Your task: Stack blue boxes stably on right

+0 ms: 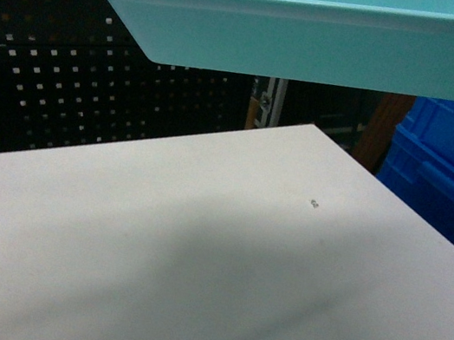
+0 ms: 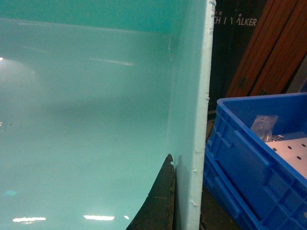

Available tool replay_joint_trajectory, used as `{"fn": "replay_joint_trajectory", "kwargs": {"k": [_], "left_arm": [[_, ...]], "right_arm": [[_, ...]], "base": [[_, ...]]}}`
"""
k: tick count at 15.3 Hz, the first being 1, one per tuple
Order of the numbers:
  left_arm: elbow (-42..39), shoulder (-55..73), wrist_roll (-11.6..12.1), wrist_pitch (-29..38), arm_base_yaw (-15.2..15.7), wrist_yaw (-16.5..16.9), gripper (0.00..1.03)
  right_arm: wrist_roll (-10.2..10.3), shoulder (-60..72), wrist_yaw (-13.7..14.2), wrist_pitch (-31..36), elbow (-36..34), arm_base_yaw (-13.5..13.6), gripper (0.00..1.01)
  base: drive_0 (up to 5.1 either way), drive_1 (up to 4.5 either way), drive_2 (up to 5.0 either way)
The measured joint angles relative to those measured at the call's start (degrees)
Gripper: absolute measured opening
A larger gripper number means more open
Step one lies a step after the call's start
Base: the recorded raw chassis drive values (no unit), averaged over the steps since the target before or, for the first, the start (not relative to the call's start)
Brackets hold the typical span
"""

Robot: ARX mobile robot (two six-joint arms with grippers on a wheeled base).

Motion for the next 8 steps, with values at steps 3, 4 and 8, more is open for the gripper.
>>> {"fn": "replay_joint_trajectory", "kwargs": {"k": [3, 4, 8], "left_arm": [[0.0, 0.0, 0.0, -0.1, 0.0, 0.0, 0.06], [0.0, 0.0, 0.0, -0.1, 0.0, 0.0, 0.06], [0.0, 0.0, 0.0, 0.0, 0.0, 0.0, 0.06]], "right_arm": [[0.0, 0.0, 0.0, 0.0, 0.0, 0.0, 0.02], [0.0, 0.0, 0.0, 0.0, 0.0, 0.0, 0.02], [0.0, 0.0, 0.0, 0.0, 0.0, 0.0, 0.02]], "base": [[-1.5, -1.47, -1.5], [-1.6, -1.63, -1.6], [-1.5, -1.52, -1.5]]}}
